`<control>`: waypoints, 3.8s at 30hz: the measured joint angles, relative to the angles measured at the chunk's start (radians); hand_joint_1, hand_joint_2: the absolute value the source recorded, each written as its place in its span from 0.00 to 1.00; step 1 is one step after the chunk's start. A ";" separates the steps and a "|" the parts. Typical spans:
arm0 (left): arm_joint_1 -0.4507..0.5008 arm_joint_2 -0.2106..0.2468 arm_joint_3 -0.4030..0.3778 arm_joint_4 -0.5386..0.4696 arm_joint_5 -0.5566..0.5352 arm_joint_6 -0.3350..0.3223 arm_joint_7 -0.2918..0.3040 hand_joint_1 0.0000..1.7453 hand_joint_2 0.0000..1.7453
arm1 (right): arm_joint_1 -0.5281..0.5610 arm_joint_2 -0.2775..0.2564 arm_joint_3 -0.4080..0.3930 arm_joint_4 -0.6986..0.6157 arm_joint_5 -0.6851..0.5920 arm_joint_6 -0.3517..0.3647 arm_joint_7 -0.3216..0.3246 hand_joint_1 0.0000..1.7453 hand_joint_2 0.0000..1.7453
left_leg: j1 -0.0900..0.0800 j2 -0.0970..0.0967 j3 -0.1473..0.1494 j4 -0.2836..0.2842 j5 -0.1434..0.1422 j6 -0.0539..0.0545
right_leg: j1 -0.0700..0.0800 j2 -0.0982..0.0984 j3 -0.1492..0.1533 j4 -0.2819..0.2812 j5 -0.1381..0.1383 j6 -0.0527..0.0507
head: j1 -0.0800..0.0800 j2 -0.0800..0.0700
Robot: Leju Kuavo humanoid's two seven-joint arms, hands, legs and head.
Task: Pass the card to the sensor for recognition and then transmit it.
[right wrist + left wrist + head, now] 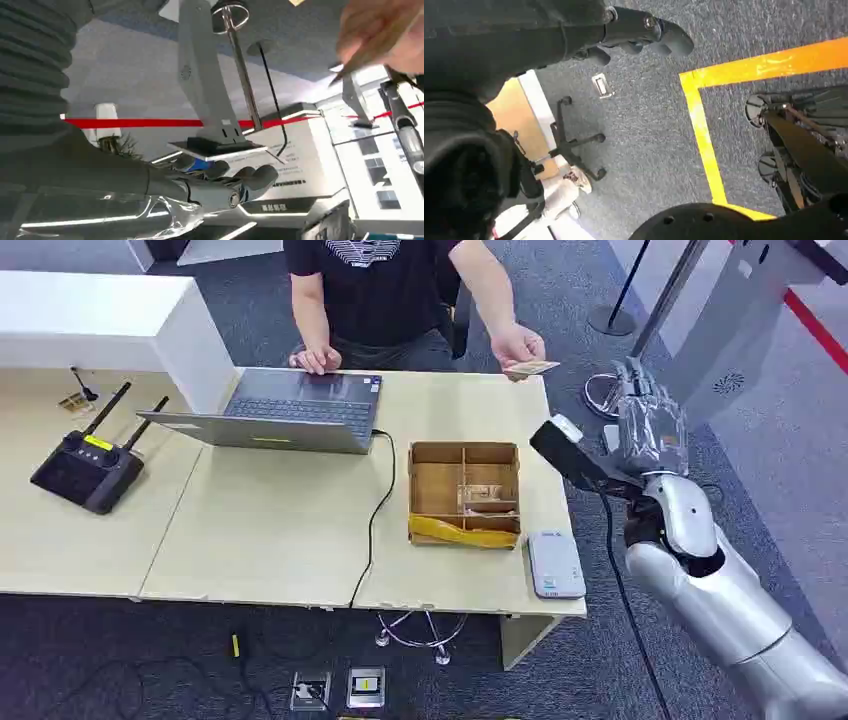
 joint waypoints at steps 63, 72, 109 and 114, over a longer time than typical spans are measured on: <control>0.014 -0.012 -0.011 -0.001 0.008 0.000 -0.005 0.00 0.00 | 0.103 -0.025 0.031 0.199 -0.068 -0.148 0.002 1.00 1.00 | 0.000 0.001 0.018 0.001 0.002 0.000 | 0.000 0.001 -0.002 0.000 0.003 0.000 | 0.000 0.000; 0.014 -0.011 -0.016 -0.001 0.007 0.000 -0.005 0.00 0.00 | 0.163 -0.061 0.007 0.158 -0.071 -0.143 0.009 1.00 1.00 | 0.000 0.001 0.018 0.001 0.002 -0.001 | 0.000 0.002 -0.002 0.000 0.003 0.000 | 0.000 0.000; 0.013 -0.011 -0.018 -0.001 0.027 0.000 -0.004 0.00 0.00 | 0.253 0.037 0.098 0.246 -0.156 -0.149 -0.034 1.00 1.00 | 0.000 0.001 0.017 0.001 0.002 -0.001 | 0.000 0.002 -0.002 0.000 0.003 0.000 | 0.000 0.000; 0.013 -0.011 -0.019 -0.001 0.030 0.000 -0.004 0.00 0.00 | 0.263 0.049 0.109 0.273 -0.172 -0.162 -0.037 1.00 1.00 | 0.000 0.001 0.017 0.001 0.002 -0.001 | 0.000 0.002 -0.002 0.000 0.003 0.000 | 0.000 0.000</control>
